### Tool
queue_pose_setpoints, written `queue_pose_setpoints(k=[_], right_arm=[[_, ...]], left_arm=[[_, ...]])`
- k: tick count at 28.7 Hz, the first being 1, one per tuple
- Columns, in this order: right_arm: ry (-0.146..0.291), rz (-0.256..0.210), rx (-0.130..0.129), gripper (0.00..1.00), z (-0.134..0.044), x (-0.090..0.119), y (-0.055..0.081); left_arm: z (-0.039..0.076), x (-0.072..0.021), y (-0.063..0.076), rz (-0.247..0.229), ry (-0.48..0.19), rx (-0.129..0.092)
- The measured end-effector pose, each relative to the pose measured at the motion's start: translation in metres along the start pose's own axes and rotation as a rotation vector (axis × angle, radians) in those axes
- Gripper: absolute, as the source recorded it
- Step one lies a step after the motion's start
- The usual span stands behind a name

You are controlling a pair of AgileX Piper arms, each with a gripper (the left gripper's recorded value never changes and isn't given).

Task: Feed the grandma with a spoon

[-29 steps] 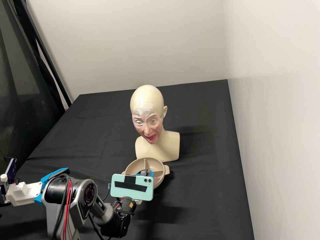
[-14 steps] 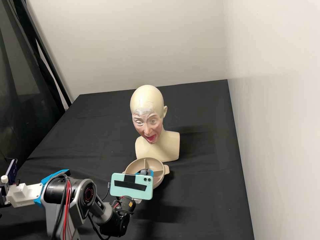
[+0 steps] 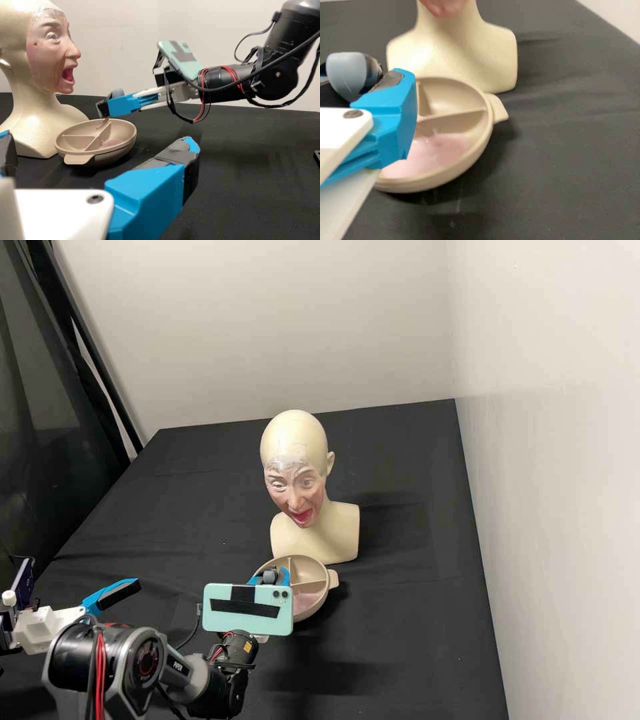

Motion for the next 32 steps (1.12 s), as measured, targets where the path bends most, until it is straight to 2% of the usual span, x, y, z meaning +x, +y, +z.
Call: queue_pose_setpoints(k=[12,14,20,24,32], right_arm=[[0.058,0.047,0.011,0.00,-0.013,-0.008,0.011],[0.082,0.070,0.009,0.00,-0.019,-0.006,0.017],[0.114,0.137,0.017,0.00,-0.027,0.000,0.034],[0.125,0.177,0.022,0.00,-0.029,0.004,0.045],[0.131,0.219,0.024,0.00,-0.032,0.009,0.058]], left_arm=[[-0.003,-0.0001,0.001,0.003,0.014,-0.001],[-0.003,-0.0001,0.001,0.003,0.014,-0.001],[-0.003,-0.0001,0.001,0.003,0.014,-0.001],[-0.003,-0.0001,0.001,0.003,0.014,-0.001],[-0.003,-0.0001,0.001,0.003,0.014,-0.001]])
